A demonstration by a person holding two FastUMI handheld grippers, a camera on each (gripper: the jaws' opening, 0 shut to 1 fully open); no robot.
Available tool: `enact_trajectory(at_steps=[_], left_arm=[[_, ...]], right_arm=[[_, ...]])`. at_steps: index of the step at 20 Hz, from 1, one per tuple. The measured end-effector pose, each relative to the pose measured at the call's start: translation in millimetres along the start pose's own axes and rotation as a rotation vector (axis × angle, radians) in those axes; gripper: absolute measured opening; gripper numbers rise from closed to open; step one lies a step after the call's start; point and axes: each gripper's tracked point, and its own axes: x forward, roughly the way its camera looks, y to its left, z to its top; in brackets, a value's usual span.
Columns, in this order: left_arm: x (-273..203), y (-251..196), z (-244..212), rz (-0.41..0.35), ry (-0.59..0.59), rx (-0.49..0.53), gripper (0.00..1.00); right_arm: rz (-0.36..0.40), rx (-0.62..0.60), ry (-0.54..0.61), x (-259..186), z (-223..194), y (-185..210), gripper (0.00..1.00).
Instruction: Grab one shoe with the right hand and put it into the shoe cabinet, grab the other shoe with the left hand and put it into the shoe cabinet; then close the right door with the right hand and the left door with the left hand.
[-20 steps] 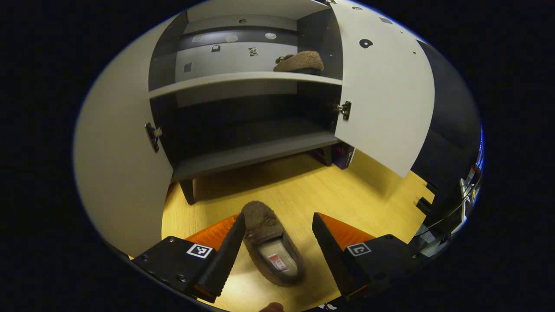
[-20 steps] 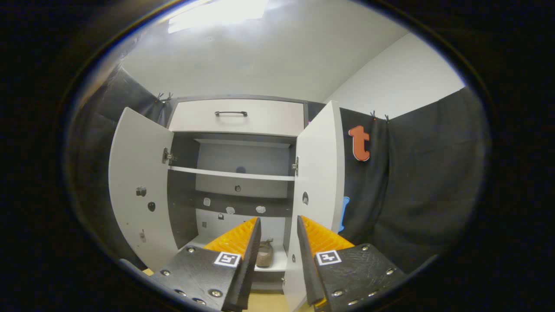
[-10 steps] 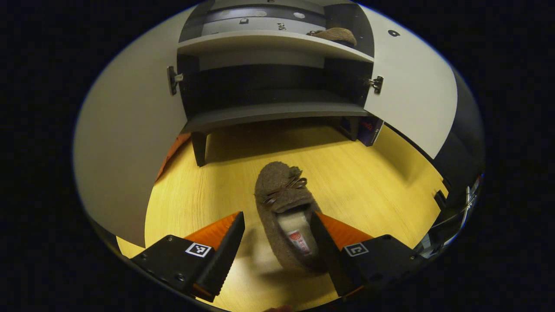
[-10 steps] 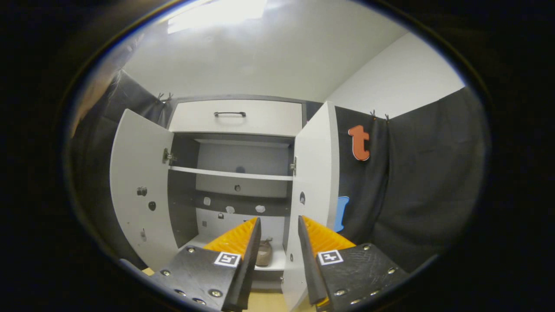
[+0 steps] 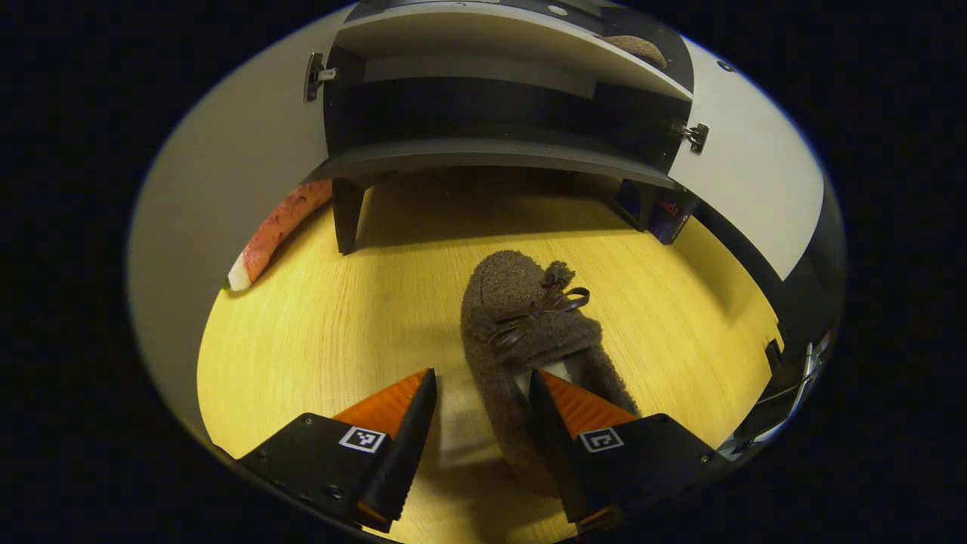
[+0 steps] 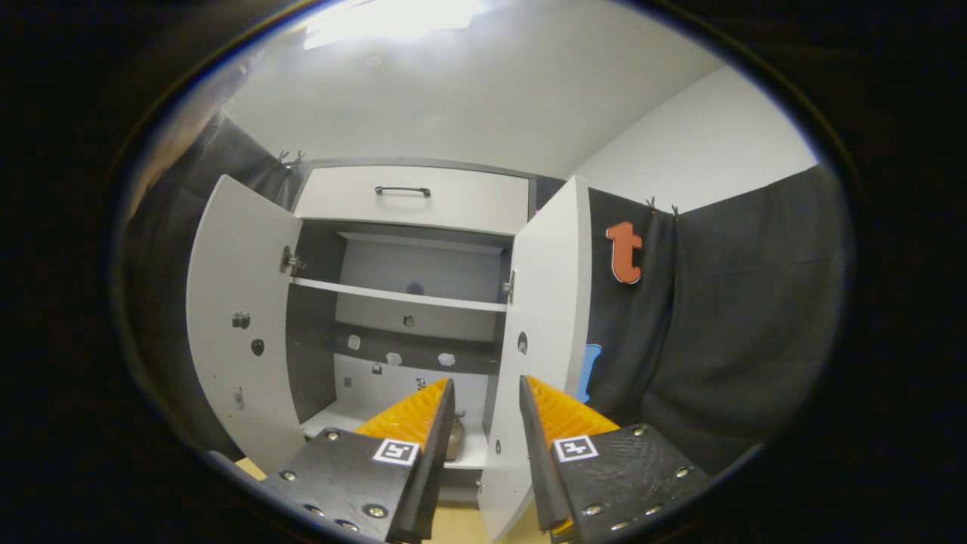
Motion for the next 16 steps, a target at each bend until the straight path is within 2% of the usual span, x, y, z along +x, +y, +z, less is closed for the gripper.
enact_trajectory(at_steps=[1, 2, 3, 4, 5, 6, 8, 9, 12, 13, 16], left_arm=[[6, -1, 0, -0.005, 0.013, -0.014, 0.77], [13, -4, -2, -0.012, 0.033, -0.034, 0.73], [16, -8, -1, -0.026, 0.051, -0.058, 0.62], [18, -9, 1, -0.020, 0.059, -0.078, 0.58], [23, -7, 1, -0.002, 0.063, -0.087, 0.39], [20, -4, 1, 0.015, 0.067, -0.091, 0.35], [20, 4, 5, 0.069, 0.067, -0.079, 0.20], [24, 4, 4, 0.089, 0.077, -0.064, 0.05], [24, 4, 8, 0.145, 0.097, 0.028, 0.01], [27, 3, 10, 0.157, 0.102, 0.042, 0.01], [24, 2, 16, 0.153, 0.100, 0.022, 0.01]], right_arm=[[-0.001, -0.004, 0.005, 1, -1, 1, 0.53], [-0.003, -0.009, 0.010, 1, -4, 0, 0.51], [-0.007, -0.016, 0.016, 1, -6, 1, 0.50], [-0.011, -0.023, 0.021, 1, -9, 1, 0.51], [-0.017, -0.026, 0.028, 1, -13, 1, 0.51], [-0.021, -0.028, 0.038, -1, -18, 1, 0.51], [-0.031, -0.055, 0.046, -5, -23, -1, 0.51], [-0.037, -0.074, 0.047, -7, -24, -3, 0.51], [-0.031, -0.070, 0.048, -10, -24, 0, 0.52], [-0.029, -0.065, 0.048, -11, -24, -1, 0.48], [-0.034, -0.068, 0.049, -14, -26, -8, 0.51]])
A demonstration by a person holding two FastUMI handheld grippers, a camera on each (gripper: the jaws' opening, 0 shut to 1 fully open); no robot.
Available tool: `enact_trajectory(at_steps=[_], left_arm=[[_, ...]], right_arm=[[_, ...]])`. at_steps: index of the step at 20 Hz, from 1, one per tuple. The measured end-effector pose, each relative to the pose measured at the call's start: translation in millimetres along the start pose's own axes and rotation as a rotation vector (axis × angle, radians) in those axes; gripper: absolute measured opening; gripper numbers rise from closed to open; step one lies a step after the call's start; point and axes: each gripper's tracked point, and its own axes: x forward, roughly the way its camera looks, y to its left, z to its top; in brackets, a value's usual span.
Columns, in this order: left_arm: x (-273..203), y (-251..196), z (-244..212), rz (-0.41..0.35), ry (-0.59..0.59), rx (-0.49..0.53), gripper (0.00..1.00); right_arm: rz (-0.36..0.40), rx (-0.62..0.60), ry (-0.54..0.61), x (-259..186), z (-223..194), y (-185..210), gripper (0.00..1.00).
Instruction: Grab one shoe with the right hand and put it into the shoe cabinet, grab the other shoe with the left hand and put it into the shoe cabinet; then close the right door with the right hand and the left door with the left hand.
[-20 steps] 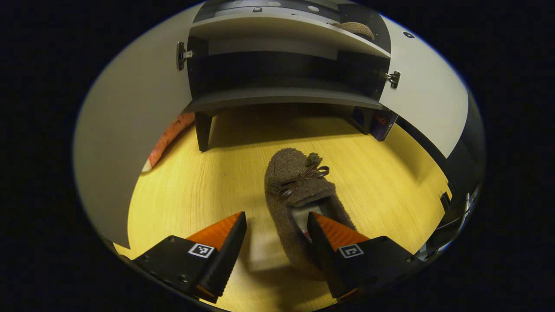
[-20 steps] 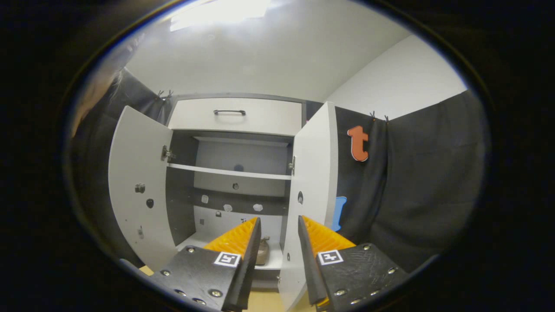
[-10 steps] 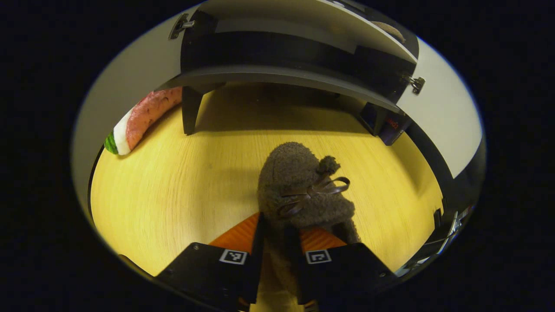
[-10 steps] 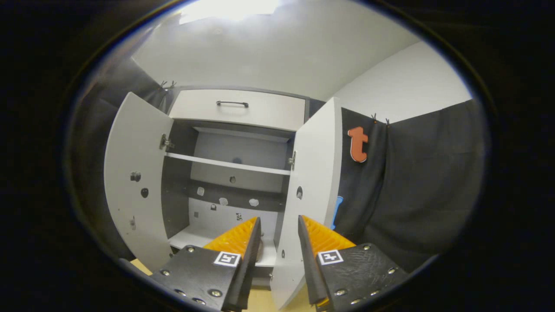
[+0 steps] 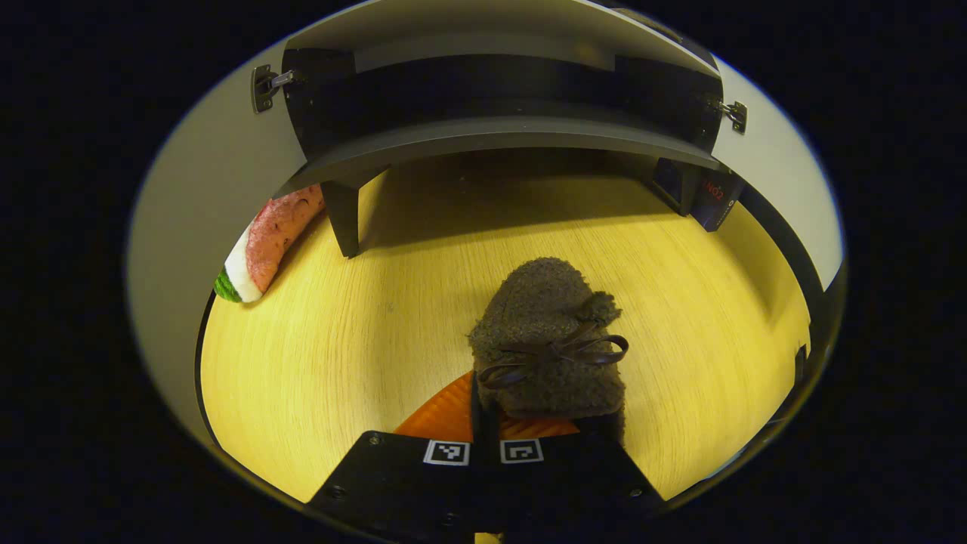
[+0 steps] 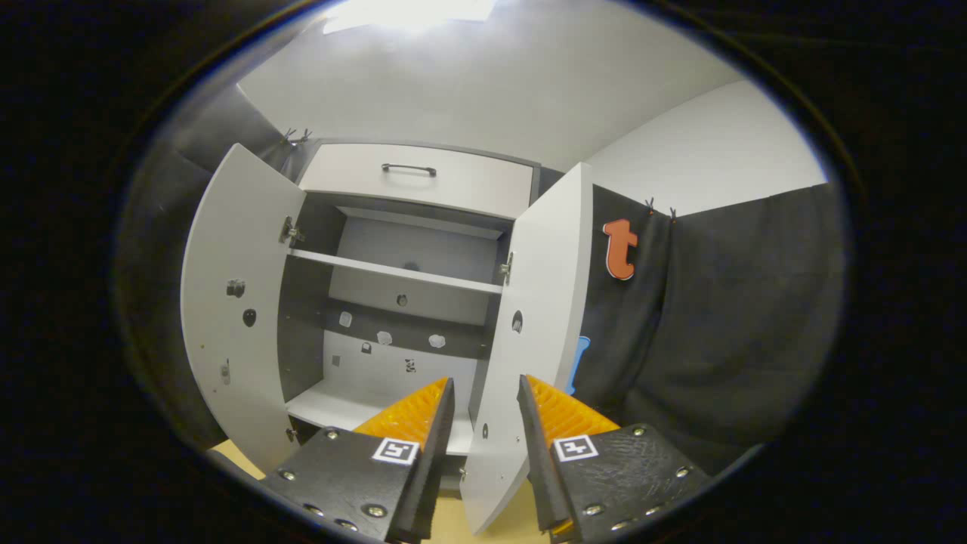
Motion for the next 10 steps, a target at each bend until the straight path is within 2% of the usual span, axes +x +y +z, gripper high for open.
enact_trajectory(at_steps=[5, 10], left_arm=[[-26, 3, 34, 0.018, -0.069, -0.015, 0.01], [-86, 1, 83, -0.013, -0.211, -0.031, 0.01]], right_arm=[[0.022, 0.017, 0.010, -4, -6, -9, 0.49], [0.062, 0.008, -0.014, -4, -6, -11, 0.51]])
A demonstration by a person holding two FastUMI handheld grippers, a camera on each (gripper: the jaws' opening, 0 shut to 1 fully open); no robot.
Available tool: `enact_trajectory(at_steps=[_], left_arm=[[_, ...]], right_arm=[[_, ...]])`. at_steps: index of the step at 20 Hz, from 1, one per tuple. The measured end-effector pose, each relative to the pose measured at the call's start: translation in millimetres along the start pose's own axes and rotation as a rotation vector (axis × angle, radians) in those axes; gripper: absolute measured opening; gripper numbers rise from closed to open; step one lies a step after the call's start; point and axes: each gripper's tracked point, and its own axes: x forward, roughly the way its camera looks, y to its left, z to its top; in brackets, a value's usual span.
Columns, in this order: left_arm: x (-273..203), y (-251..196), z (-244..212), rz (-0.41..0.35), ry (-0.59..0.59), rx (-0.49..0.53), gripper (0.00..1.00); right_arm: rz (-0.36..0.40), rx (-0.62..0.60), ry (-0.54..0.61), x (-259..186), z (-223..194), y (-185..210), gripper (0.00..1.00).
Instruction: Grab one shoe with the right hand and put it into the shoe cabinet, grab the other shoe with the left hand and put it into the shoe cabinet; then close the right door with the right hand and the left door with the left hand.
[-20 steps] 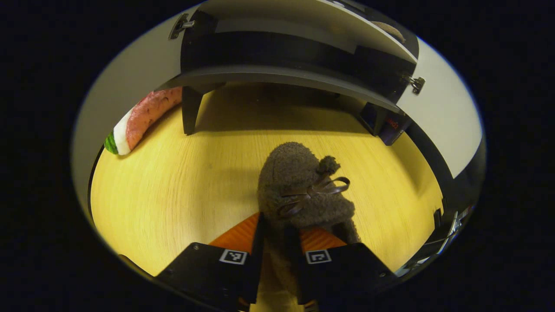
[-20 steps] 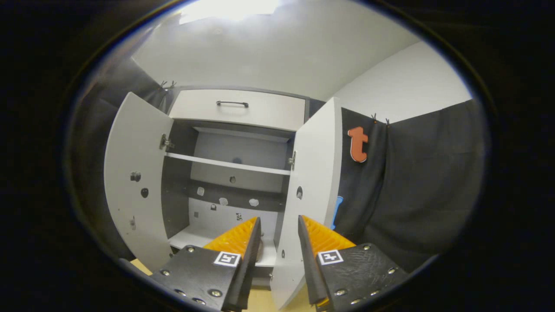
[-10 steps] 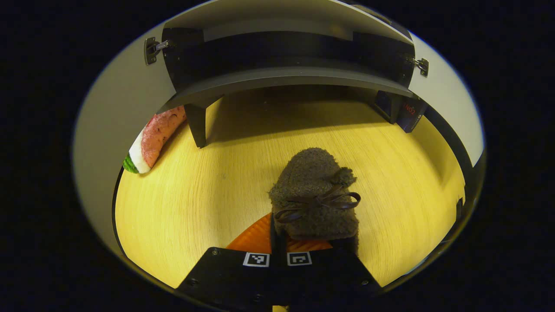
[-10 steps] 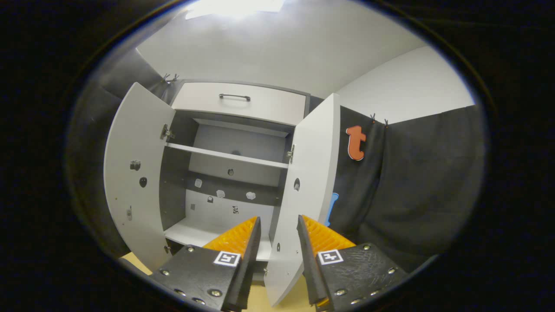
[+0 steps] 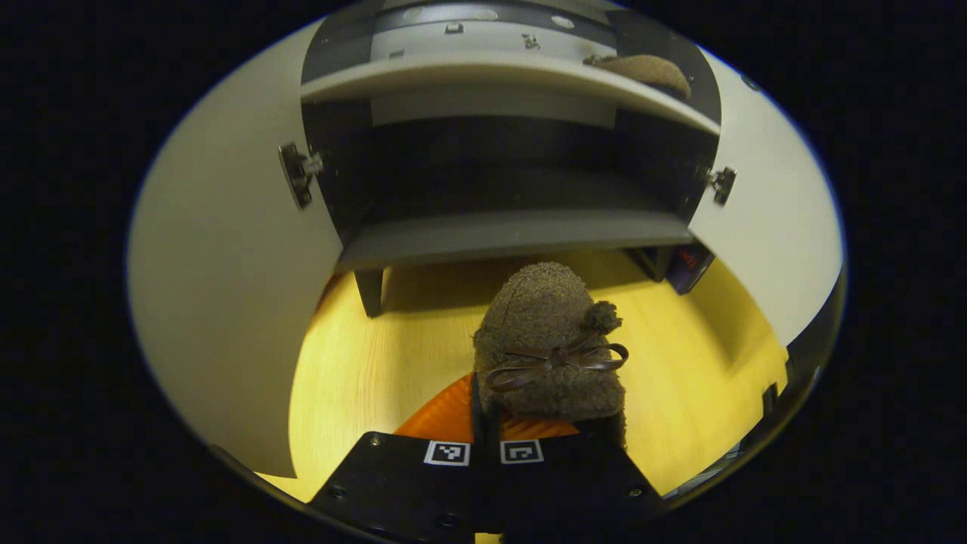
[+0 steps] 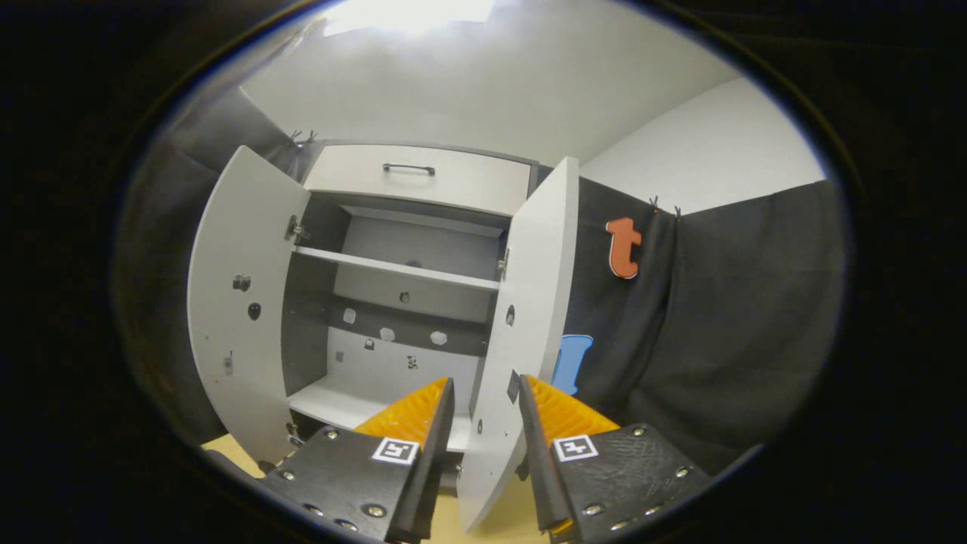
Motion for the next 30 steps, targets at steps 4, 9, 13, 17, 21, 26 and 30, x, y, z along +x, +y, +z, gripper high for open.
enact_trajectory(at_steps=[4, 9, 13, 17, 21, 26, 30], left_arm=[[-31, -11, 58, -0.006, -0.128, -0.021, 0.01], [-68, -26, 141, -0.045, -0.263, -0.045, 0.00], [-88, -32, 216, -0.035, -0.370, -0.089, 0.00], [-68, -17, 288, -0.018, -0.447, -0.118, 0.00], [-32, 12, 351, 0.057, -0.477, -0.120, 0.00], [20, 31, 372, 0.121, -0.394, -0.126, 0.00], [46, 30, 377, 0.137, -0.356, -0.108, 0.01]], right_arm=[[0.031, 0.024, 0.000, 0, 0, -2, 0.51], [0.058, 0.022, -0.019, -2, 5, 1, 0.51], [0.083, 0.066, -0.033, -6, 7, 6, 0.50], [0.070, 0.062, -0.022, -10, 4, 0, 0.48], [0.065, 0.072, -0.030, -16, 8, -1, 0.51], [0.015, 0.067, -0.017, -22, 6, -14, 0.48], [-0.037, 0.062, -0.001, -25, 2, -27, 0.48]])
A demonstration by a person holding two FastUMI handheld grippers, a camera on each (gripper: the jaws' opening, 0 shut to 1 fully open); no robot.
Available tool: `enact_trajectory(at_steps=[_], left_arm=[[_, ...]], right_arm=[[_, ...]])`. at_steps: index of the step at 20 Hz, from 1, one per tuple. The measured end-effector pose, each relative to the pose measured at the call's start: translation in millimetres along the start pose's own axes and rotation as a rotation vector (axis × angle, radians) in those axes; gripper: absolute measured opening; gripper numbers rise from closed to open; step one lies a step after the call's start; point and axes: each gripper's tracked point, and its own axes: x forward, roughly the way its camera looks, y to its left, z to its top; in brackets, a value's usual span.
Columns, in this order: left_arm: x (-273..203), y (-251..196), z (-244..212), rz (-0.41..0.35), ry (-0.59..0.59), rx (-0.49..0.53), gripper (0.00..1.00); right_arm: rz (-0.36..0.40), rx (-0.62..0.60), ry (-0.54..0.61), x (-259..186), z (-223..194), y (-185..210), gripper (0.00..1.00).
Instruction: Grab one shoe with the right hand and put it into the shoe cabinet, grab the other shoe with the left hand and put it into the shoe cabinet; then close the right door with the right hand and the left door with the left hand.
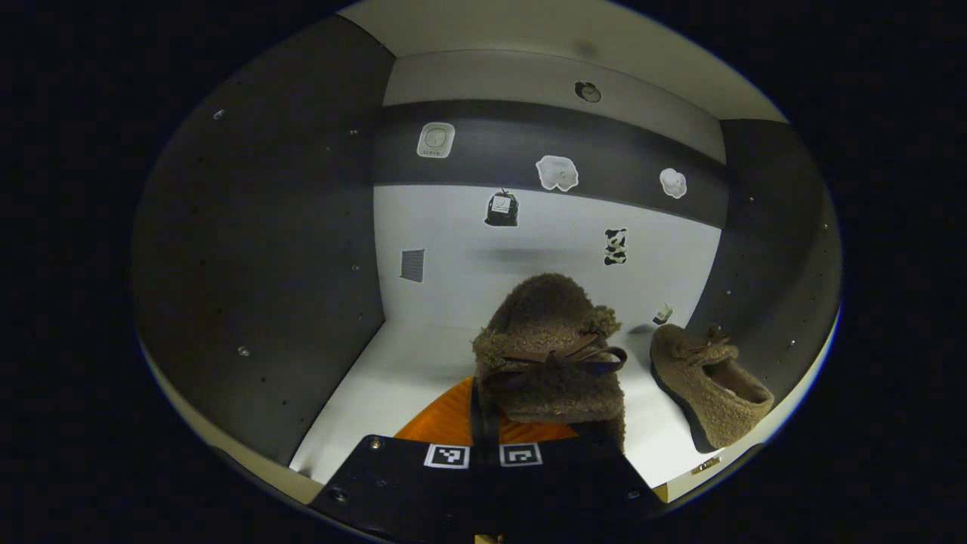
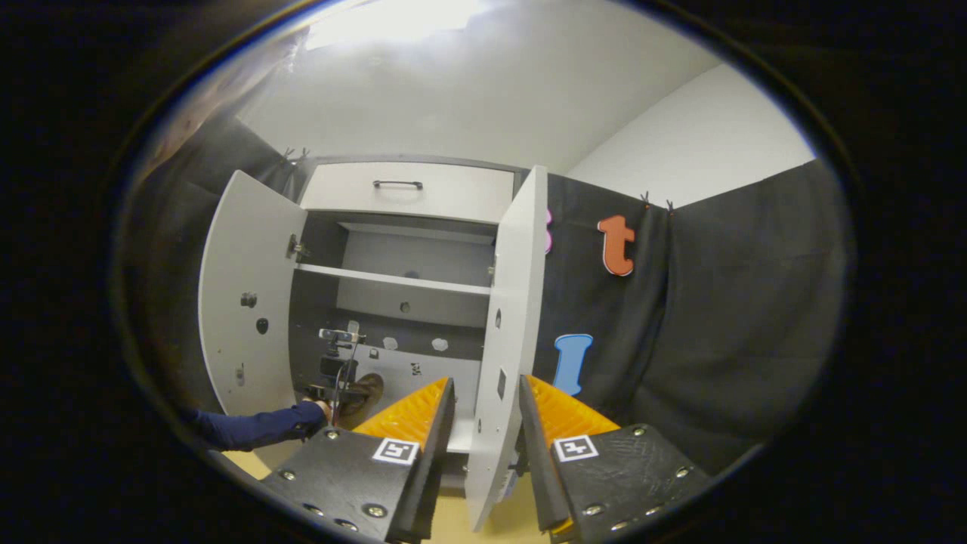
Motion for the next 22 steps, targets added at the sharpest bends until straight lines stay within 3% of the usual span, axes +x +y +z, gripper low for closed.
enact_trajectory(at_steps=[9, 12, 14, 16, 19, 22], left_arm=[[22, 3, -8, 0.065, 0.053, 0.115, 0.02], [17, 3, -5, 0.047, 0.036, 0.115, 0.25], [12, 8, -2, 0.048, 0.036, 0.129, 0.45], [1, 8, 1, 0.038, 0.027, 0.112, 0.75], [-19, 4, 3, 0.003, 0.023, 0.091, 0.89], [-40, -5, 21, -0.035, -0.022, 0.114, 0.92]], right_arm=[[-0.067, -0.001, 0.039, 0, -13, -29, 0.51], [-0.091, 0.000, 0.060, 2, -23, -41, 0.51], [-0.095, 0.012, 0.068, 5, -26, -48, 0.48], [-0.100, 0.015, 0.069, 7, -28, -55, 0.51], [-0.109, 0.030, 0.071, 14, -31, -62, 0.51], [-0.126, 0.021, 0.083, 21, -40, -74, 0.51]])
